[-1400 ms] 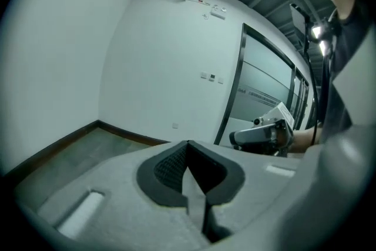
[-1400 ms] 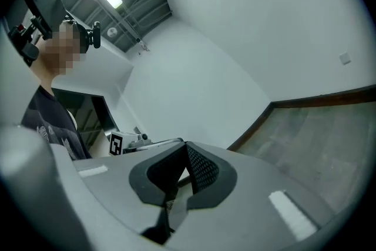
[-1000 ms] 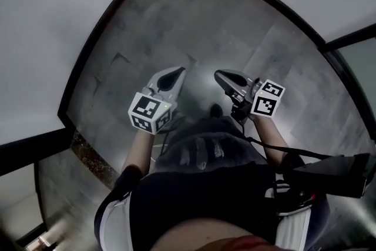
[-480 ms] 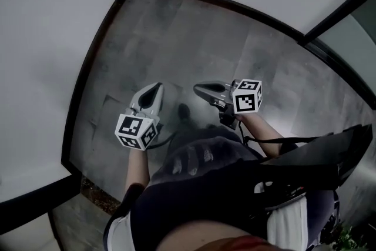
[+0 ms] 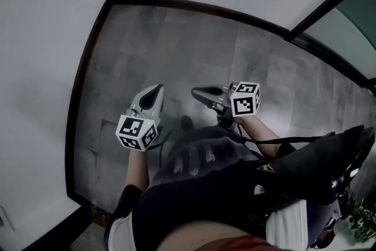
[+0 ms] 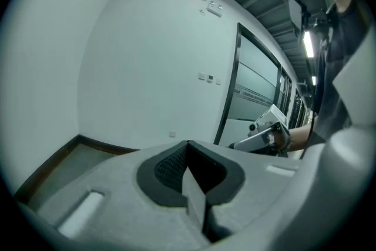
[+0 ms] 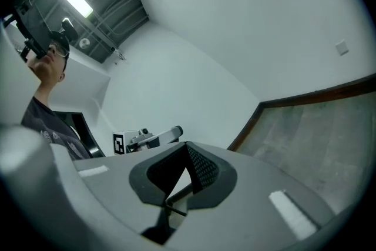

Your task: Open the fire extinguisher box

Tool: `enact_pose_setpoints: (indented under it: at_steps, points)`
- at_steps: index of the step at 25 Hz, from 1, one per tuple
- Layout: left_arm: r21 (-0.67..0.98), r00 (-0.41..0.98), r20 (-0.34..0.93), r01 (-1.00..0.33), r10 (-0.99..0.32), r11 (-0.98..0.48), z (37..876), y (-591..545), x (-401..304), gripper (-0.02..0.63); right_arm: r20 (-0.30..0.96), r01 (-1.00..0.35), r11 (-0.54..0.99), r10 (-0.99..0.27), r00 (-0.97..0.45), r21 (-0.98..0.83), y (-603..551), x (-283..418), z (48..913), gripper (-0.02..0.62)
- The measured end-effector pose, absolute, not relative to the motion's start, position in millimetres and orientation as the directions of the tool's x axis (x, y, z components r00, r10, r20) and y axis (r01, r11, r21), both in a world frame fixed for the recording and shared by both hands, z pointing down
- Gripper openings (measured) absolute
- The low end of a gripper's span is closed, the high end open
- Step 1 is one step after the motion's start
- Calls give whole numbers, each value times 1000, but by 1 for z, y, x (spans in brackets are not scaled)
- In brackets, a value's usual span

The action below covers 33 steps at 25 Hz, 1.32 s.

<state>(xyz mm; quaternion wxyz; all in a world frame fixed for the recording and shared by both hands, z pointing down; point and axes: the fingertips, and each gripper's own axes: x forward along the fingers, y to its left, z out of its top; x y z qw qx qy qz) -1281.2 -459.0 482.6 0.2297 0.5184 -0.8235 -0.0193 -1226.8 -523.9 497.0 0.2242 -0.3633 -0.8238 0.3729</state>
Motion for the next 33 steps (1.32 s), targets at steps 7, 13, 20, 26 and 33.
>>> enact_pose_setpoints:
  at_steps: [7, 13, 20, 26, 33]
  points:
    - [317, -304, 318, -858, -898, 403, 492, -464, -1312, 0, 105, 435, 511, 729, -677, -742, -518, -1251, 480, 0]
    - [342, -253, 334, -865, -908, 367, 501, -481, -1297, 0, 87, 430, 507, 715, -693, -747, -526, -1260, 476, 0]
    - [419, -213, 350, -835, -912, 356, 516, -473, -1262, 0, -34, 445, 404, 709, -704, -800, -528, -1257, 473, 0]
    - [383, -251, 354, -840, -901, 384, 505, -461, -1272, 1, -93, 460, 362, 696, -712, -811, -530, -1263, 466, 0]
    - [382, -207, 398, -848, -894, 367, 504, -519, -1268, 1, -161, 430, 252, 676, -720, -867, -587, -1277, 468, 0]
